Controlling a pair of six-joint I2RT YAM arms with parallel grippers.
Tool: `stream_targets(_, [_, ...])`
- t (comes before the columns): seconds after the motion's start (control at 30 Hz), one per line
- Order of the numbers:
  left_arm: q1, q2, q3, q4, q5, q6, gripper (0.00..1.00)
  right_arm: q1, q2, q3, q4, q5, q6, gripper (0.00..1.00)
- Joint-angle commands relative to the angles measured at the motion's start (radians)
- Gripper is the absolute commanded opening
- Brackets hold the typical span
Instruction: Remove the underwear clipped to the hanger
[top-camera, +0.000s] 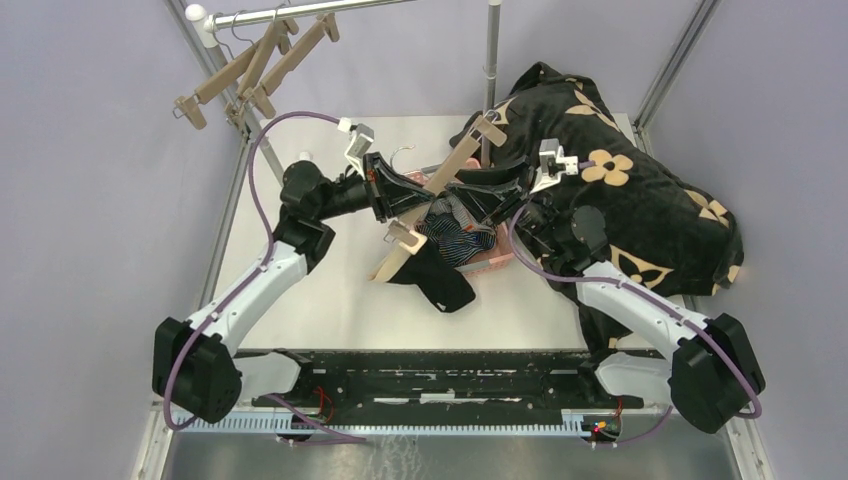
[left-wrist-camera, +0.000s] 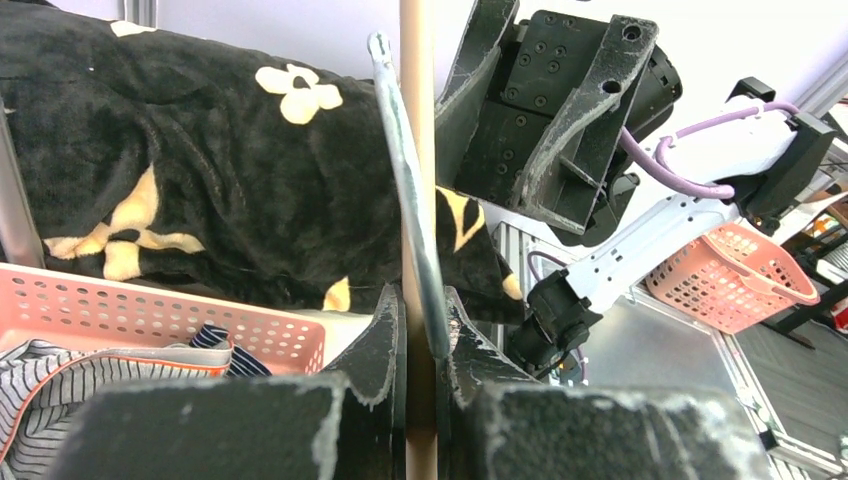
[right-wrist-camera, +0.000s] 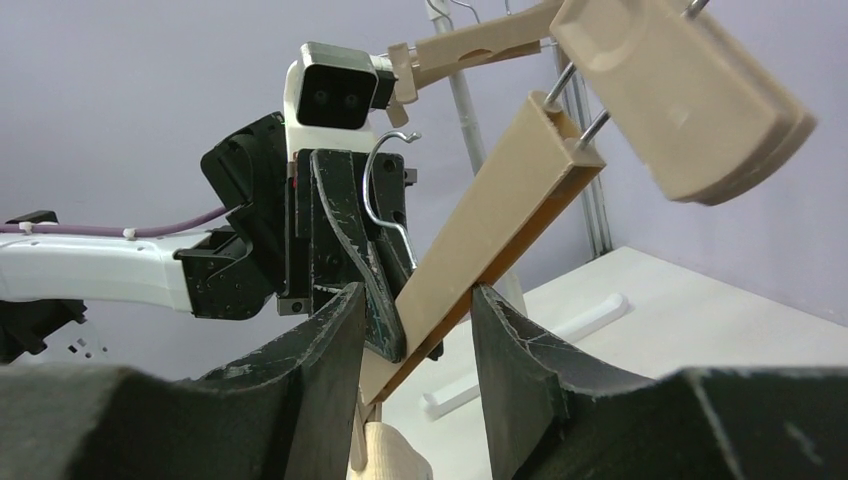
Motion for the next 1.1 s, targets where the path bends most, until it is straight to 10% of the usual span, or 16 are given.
stream_targets(0.0, [0.014, -0.082, 0.004, -0.022, 0.069, 0.019, 0.03, 0.002, -0.053, 0.006, 0.022, 0.015, -0.03, 0.52])
stream_targets(1.07, [0.078, 0.025, -0.071, 0.492, 0.155, -0.374, 0.03, 0.001, 0.082, 0.118, 0.19, -0.123, 0.074, 0.62])
